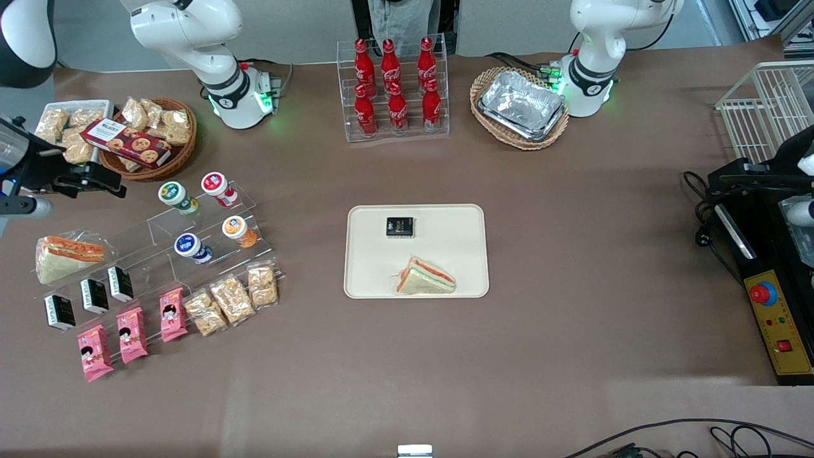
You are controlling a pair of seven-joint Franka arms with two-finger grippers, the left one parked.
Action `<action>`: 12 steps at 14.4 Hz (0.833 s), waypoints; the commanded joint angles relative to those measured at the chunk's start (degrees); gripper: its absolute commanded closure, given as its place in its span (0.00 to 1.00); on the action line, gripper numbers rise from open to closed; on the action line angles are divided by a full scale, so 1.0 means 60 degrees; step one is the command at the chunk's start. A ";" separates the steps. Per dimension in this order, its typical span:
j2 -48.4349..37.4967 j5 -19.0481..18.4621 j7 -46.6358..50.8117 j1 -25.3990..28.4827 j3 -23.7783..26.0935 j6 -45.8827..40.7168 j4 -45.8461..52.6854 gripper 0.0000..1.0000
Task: Place green gum on tray
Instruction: 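Move the right gripper over the green-capped gum bottle on the rack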
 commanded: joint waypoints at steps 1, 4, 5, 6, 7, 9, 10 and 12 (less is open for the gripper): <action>-0.1971 0.0025 -0.0228 0.0002 -0.0054 0.1046 -0.2277 0.00; -0.3251 -0.0268 -0.0198 0.0017 -0.0024 0.1799 -0.3823 0.00; -0.3354 -0.0297 -0.0213 0.0017 -0.0025 0.1813 -0.3897 0.00; -0.3370 -0.0312 -0.0256 0.0017 -0.0039 0.1828 -0.3970 0.00; -0.3370 -0.0312 -0.0242 0.0002 -0.0054 0.1828 -0.3985 0.00; -0.3341 -0.0312 -0.0257 0.0002 -0.0112 0.1857 -0.3985 0.00; -0.3253 -0.0312 -0.0257 -0.0013 -0.0127 0.1886 -0.4000 0.00; -0.3077 -0.0312 -0.0257 -0.0071 -0.0316 0.2177 -0.4175 0.00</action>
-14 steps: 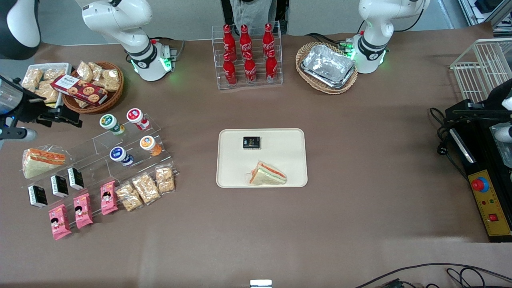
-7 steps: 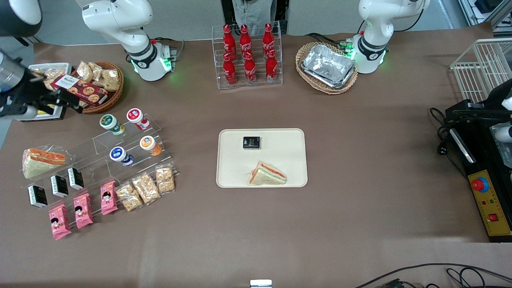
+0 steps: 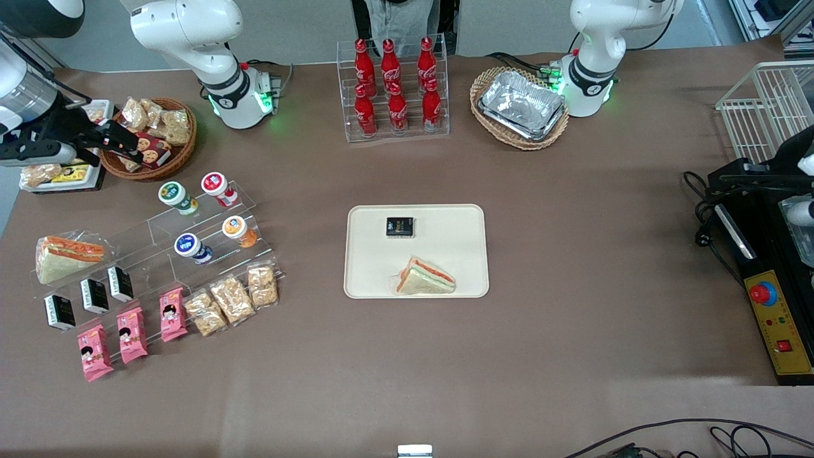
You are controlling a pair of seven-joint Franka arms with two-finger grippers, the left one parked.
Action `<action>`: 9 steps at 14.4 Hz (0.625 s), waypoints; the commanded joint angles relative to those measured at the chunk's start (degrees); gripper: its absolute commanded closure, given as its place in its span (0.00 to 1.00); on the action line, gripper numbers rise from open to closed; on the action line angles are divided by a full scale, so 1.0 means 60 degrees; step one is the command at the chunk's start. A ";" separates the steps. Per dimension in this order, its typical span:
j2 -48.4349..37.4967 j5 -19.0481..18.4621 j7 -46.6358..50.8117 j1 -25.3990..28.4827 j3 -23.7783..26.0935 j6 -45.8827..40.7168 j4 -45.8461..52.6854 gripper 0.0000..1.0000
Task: Place green gum on tray
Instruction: 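Lower the right gripper and close it on the green gum bottle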
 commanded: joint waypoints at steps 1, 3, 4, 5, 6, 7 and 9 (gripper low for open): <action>0.0198 -0.0116 -0.0113 -0.0065 -0.0261 0.0805 -0.0480 0.00; 0.0549 -0.0116 -0.0099 -0.0065 -0.0262 0.1347 -0.0861 0.00; 0.0725 -0.0116 -0.0113 -0.0065 -0.0262 0.1567 -0.1008 0.00; 0.0857 -0.0116 -0.0099 -0.0051 -0.0262 0.1845 -0.1183 0.00; 0.0916 -0.0116 -0.0098 -0.0036 -0.0262 0.2210 -0.1432 0.00; 0.0902 -0.0101 -0.0098 -0.0021 -0.0262 0.2649 -0.1797 0.00; 0.0843 -0.0101 -0.0098 -0.0036 -0.0262 0.3427 -0.2355 0.00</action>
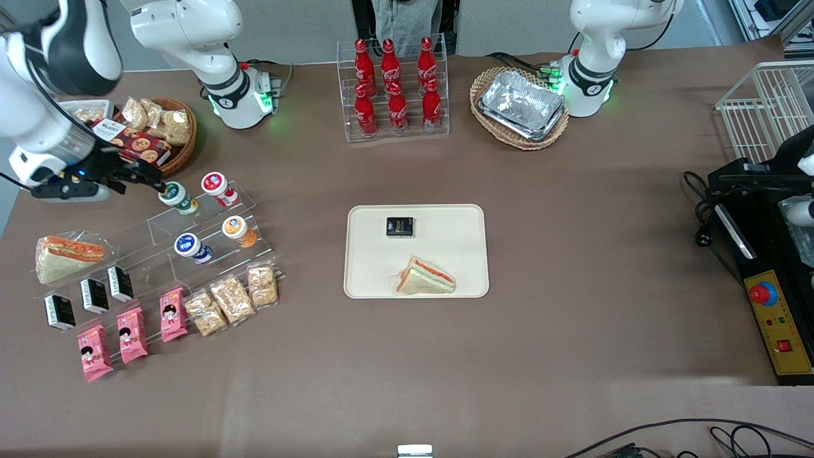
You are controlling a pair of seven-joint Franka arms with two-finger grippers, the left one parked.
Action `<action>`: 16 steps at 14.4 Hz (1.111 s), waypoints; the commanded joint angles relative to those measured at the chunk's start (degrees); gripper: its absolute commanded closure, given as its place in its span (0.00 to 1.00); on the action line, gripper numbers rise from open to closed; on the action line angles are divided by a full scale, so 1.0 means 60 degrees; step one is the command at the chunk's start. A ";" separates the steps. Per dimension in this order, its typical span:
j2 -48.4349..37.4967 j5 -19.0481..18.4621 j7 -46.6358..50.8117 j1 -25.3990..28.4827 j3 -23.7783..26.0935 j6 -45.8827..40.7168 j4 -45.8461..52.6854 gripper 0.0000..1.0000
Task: Place green gum on tray
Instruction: 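Lower the right gripper and close it on the green gum bottle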
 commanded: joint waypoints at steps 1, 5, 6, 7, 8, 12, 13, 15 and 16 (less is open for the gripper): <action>-0.0153 -0.0104 -0.0091 -0.0023 -0.0001 0.1179 -0.0966 0.00; -0.0080 -0.0089 -0.0091 -0.0037 -0.0001 0.2088 -0.1655 0.00; -0.0065 -0.0089 -0.0091 -0.0037 -0.0016 0.2220 -0.1787 0.00; -0.0050 -0.0089 -0.0091 -0.0052 -0.0016 0.2323 -0.1890 0.00; -0.0036 -0.0104 -0.0091 -0.0052 -0.0016 0.2367 -0.1935 0.00; -0.0138 -0.0104 -0.0091 -0.0052 -0.0016 0.2338 -0.2110 0.04; -0.0138 -0.0104 -0.0091 -0.0052 -0.0016 0.2353 -0.2140 0.07; -0.0138 -0.0104 -0.0120 -0.0052 -0.0016 0.2353 -0.2155 0.15; -0.0138 -0.0104 -0.0120 -0.0052 -0.0016 0.2353 -0.2169 0.18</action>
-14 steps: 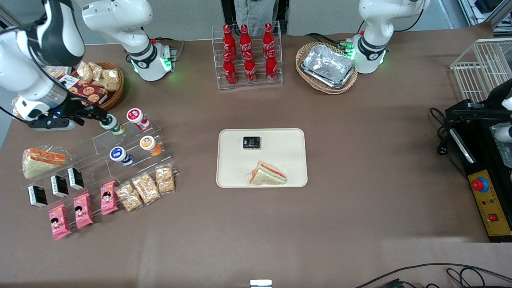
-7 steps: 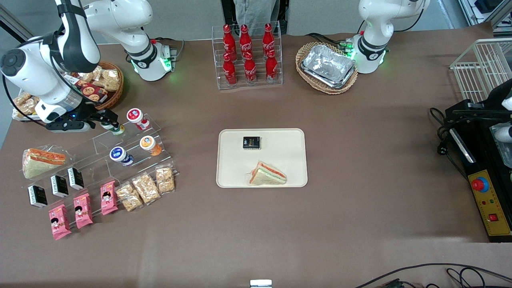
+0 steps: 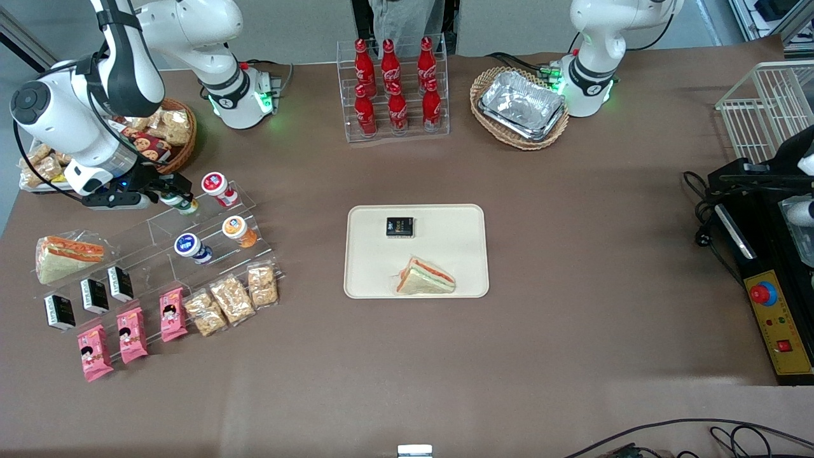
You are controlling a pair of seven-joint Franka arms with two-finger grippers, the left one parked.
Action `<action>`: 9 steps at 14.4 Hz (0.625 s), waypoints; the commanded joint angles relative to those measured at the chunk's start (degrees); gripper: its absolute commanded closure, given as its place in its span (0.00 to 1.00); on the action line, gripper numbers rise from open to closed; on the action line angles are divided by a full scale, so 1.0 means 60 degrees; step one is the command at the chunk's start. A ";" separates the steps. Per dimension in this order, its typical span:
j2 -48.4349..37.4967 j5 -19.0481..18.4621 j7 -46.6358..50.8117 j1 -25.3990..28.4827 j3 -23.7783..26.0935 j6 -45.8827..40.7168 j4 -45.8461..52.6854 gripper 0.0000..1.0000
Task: Place green gum on tray
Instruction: 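Lower the right gripper and close it on the green gum bottle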
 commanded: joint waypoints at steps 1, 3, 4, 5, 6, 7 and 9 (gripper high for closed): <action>-0.0193 -0.0104 -0.0097 -0.0047 -0.0018 0.0242 -0.0286 0.22; -0.0207 -0.0118 -0.0140 -0.0033 -0.0003 0.0242 -0.0316 0.27; -0.0222 -0.0118 -0.0315 -0.0047 -0.0003 0.0242 -0.0316 0.38; -0.0222 -0.0118 -0.0374 -0.0062 -0.0003 0.0242 -0.0316 0.51; -0.0207 -0.0118 -0.0389 -0.0062 -0.0018 0.0228 -0.0316 0.63; -0.0207 -0.0104 -0.0390 -0.0077 -0.0018 0.0198 -0.0287 0.73; -0.0222 -0.0118 -0.0404 -0.0121 -0.0018 0.0096 -0.0170 0.87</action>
